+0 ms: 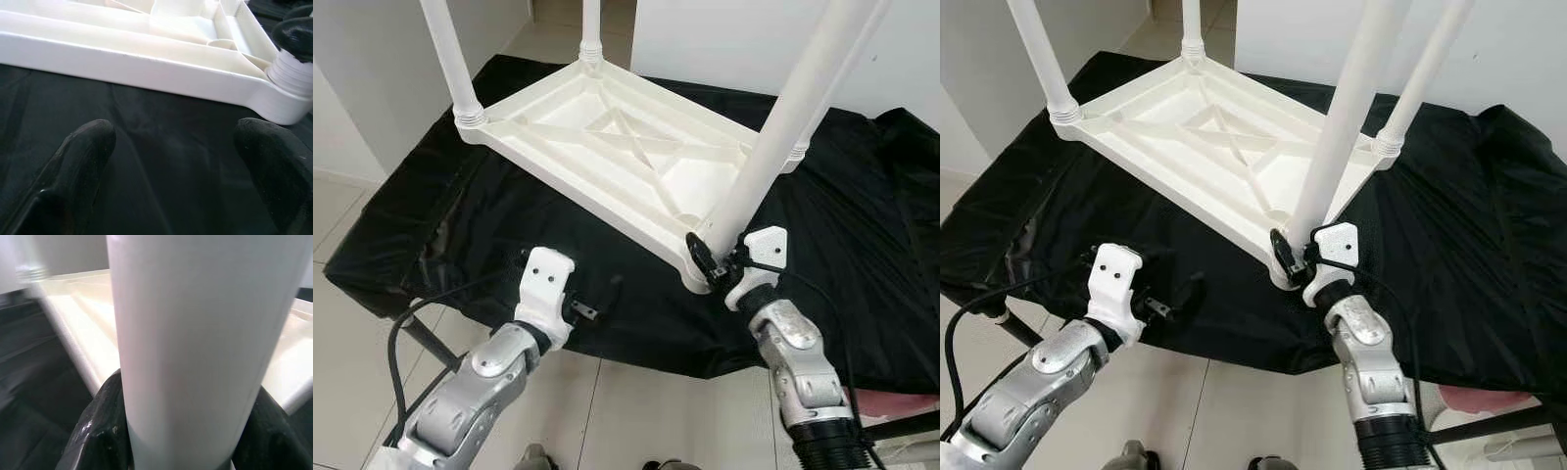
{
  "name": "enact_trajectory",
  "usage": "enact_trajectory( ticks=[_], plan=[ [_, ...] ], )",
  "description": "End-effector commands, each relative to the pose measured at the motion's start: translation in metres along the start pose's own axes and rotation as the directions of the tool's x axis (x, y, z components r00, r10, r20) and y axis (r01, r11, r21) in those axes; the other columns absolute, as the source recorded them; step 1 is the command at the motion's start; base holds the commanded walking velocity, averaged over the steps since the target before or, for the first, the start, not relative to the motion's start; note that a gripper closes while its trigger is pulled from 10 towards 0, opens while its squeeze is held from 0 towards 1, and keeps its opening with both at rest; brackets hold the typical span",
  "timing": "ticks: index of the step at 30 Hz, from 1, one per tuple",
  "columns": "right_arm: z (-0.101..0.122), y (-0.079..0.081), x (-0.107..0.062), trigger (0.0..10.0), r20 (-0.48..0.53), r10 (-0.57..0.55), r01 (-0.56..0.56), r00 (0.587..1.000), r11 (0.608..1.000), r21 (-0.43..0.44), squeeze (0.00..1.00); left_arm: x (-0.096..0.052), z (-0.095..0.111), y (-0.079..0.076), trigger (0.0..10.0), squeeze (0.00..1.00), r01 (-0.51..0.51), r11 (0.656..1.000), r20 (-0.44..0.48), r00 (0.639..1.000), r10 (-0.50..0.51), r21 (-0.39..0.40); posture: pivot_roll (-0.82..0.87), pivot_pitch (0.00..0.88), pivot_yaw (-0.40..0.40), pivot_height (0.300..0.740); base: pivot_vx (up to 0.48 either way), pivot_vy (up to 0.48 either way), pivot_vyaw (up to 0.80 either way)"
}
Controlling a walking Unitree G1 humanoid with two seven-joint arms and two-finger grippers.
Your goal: Building children table
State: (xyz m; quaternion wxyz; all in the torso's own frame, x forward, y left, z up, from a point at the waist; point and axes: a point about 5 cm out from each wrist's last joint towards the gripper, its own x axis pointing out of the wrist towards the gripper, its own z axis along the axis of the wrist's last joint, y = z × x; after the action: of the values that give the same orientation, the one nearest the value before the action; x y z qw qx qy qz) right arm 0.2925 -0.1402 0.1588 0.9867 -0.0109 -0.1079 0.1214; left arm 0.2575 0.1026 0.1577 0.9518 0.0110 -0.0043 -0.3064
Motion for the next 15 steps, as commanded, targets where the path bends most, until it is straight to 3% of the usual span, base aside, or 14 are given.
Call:
enact_trajectory(
  ticks=[1,2,5,8,10,11,15],
  plan=[
    [-0.012,0.004,-0.007,10.0,-0.074,-0.119,0.119,0.99,0.993,-0.005,0.0,0.001,0.0,-0.005,10.0,0.0,0.141,0.99,0.004,0.99,-0.141,0.009,0.04,0.139,-0.055,0.74,0.0,0.0,0.0],
    [-0.015,0.007,-0.008,10.0,-0.09,-0.183,0.184,0.979,0.983,0.003,0.0,0.002,0.0,-0.004,10.0,0.0,0.139,0.99,0.006,0.99,-0.139,0.011,0.04,0.137,-0.055,0.74,0.0,0.0,0.0],
    [-0.016,0.007,-0.009,10.0,-0.1,-0.22,0.222,0.97,0.975,0.007,0.0,0.003,0.0,-0.004,10.0,0.0,0.138,0.99,0.007,0.99,-0.138,0.011,0.04,0.137,-0.055,0.74,0.0,0.0,0.0],
    [-0.025,0.011,-0.011,10.0,-0.168,-0.403,0.415,0.9,0.909,0.043,0.0,0.006,0.001,-0.003,10.0,0.0,0.139,0.99,0.014,0.99,-0.139,0.021,0.04,0.129,-0.053,0.74,0.0,0.0,0.0],
    [-0.025,0.018,-0.01,10.0,-0.173,-0.394,0.407,0.903,0.912,0.047,0.0,0.007,0.002,-0.002,10.0,0.0,0.14,0.99,0.016,0.99,-0.14,0.023,0.04,0.123,-0.053,0.74,0.0,0.0,0.0],
    [-0.022,0.024,-0.008,10.0,-0.144,-0.344,0.354,0.928,0.934,0.05,0.0,0.008,0.003,-0.002,10.0,0.0,0.144,0.989,0.02,0.989,-0.144,0.023,0.04,0.115,-0.048,0.74,0.0,0.0,0.0],
    [-0.014,0.031,-0.007,10.0,-0.075,-0.255,0.261,0.964,0.962,0.08,0.0,0.009,0.002,-0.004,10.0,0.0,0.16,0.987,0.02,0.987,-0.161,0.015,0.04,0.109,-0.047,0.74,0.0,0.0,0.0]
  ],
)
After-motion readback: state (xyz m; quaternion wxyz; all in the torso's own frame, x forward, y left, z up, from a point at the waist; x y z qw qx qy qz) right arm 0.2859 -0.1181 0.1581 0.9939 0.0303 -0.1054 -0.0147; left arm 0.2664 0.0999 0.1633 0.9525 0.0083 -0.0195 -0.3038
